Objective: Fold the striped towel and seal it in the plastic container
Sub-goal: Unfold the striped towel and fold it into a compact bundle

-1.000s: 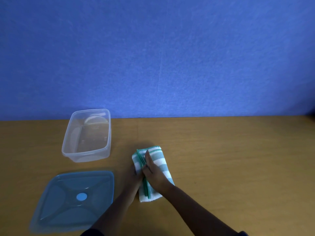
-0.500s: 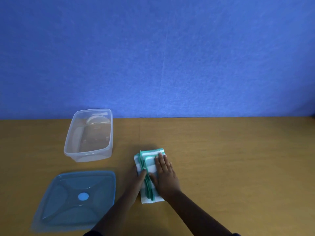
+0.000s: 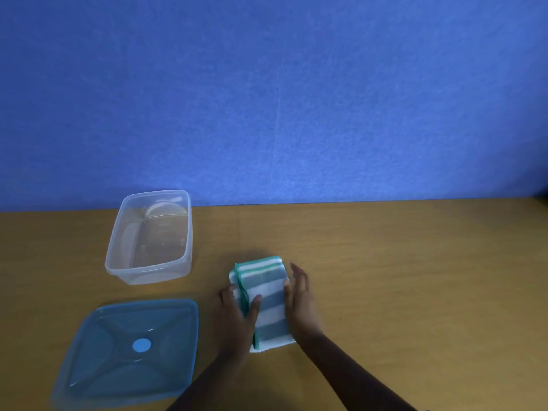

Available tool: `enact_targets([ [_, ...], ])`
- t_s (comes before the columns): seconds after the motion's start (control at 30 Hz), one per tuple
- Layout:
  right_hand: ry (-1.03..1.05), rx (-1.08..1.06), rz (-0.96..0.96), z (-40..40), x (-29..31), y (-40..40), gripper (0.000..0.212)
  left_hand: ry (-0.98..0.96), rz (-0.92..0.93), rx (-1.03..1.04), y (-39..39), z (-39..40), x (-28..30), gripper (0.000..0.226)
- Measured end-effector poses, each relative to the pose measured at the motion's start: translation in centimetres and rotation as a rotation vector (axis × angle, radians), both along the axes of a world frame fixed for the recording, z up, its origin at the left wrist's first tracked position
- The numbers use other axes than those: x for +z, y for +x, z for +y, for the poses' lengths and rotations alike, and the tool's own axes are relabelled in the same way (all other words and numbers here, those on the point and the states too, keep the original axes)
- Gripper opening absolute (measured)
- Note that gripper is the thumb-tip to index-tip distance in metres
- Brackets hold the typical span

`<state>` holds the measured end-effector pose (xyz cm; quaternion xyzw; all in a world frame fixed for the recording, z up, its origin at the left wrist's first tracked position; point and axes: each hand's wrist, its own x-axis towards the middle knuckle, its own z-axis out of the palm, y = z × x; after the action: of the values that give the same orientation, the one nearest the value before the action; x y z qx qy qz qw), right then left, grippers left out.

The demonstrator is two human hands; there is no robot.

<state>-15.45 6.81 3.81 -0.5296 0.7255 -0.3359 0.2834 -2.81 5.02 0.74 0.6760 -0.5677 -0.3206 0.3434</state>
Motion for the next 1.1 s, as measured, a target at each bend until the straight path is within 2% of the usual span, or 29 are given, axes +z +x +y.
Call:
enact_targets([
  [0.1,0.03,-0.167,-0.003,-0.1,-1.0,-1.3,0.038,0.064,0.053,-0.019,-0.1,-0.5,0.2,0.044],
  [0.13,0.103,-0.179,-0.046,-0.1,-1.3,-1.6,0.039,0.095,0.078,-0.005,-0.2,-0.7,0.1,0.042],
  [0.2,0.236,-0.112,0.005,-0.2,-1.7,-1.5,0.047,0.132,0.081,0.032,-0.5,-1.0,0.5,0.041],
  [0.33,0.278,-0.106,0.022,0.2,-2.2,-0.9,0.051,0.149,0.01,-0.014,-0.6,-1.3,0.6,0.026],
  [0.43,0.288,-0.119,0.015,0.4,-2.1,-0.9,0.056,0.152,0.025,-0.005,-0.5,-1.2,0.2,0.024],
  [0.63,0.351,-0.117,-0.138,-0.2,-1.6,-1.3,0.045,0.179,0.071,0.029,-0.3,-1.2,0.1,0.019],
  [0.77,0.352,-0.157,-0.399,-0.8,-1.0,-1.3,0.036,0.195,0.11,0.056,-0.2,-1.5,0.9,0.025],
  [0.83,0.351,-0.177,-0.428,-0.6,-0.6,-1.0,0.039,0.193,0.097,0.049,-0.2,-1.6,1.1,0.027],
  [0.87,0.331,-0.188,-0.371,-0.6,-0.6,-0.8,0.042,0.193,0.06,0.038,-0.3,-1.6,1.1,0.03],
  [0.97,0.195,-0.142,0.038,-0.1,-0.7,-0.3,0.052,0.023,-0.183,-0.057,-0.2,-1.2,0.7,0.049],
  [1.03,0.043,-0.066,0.145,-0.1,-0.3,0.5,0.051,-0.163,-0.372,-0.166,-0.6,-1.0,0.2,0.054],
  [1.1,-0.072,0.013,0.224,-0.7,-0.3,1.0,0.047,-0.288,-0.449,-0.261,-1.7,-1.3,0.6,0.048],
])
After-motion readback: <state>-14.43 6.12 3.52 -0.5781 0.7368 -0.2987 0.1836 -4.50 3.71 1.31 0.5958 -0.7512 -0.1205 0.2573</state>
